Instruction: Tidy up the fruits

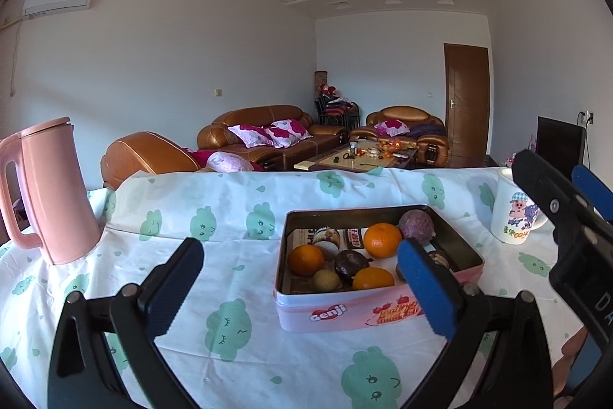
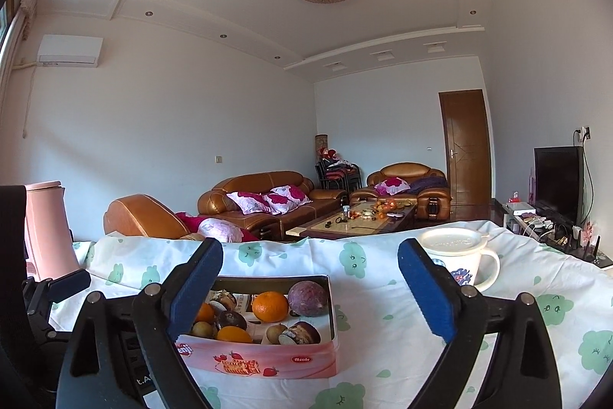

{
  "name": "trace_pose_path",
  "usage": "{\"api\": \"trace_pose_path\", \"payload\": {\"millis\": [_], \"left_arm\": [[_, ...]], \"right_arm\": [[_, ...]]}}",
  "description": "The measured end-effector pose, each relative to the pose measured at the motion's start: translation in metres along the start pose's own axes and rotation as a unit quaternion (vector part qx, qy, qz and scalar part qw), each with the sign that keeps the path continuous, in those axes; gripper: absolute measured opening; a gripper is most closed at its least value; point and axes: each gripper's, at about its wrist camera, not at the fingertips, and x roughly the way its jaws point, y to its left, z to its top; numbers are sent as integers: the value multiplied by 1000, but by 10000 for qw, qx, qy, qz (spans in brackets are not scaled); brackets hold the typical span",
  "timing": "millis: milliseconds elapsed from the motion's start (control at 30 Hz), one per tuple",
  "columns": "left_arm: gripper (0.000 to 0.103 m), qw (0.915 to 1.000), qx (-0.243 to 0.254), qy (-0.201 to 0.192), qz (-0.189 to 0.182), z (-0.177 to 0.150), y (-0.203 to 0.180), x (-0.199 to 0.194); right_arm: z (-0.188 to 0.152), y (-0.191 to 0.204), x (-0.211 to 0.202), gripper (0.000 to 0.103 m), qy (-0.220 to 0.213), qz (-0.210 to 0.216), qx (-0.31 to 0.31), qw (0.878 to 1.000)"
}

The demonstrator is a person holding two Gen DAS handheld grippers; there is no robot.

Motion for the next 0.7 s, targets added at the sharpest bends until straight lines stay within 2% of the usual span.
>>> {"api": "trace_pose_path", "payload": {"millis": [700], "left_arm": [[103, 9999, -62, 57, 117, -1, 3, 0]], "right_arm": [[-1, -5, 4, 94, 159, -128, 137, 9997]]}}
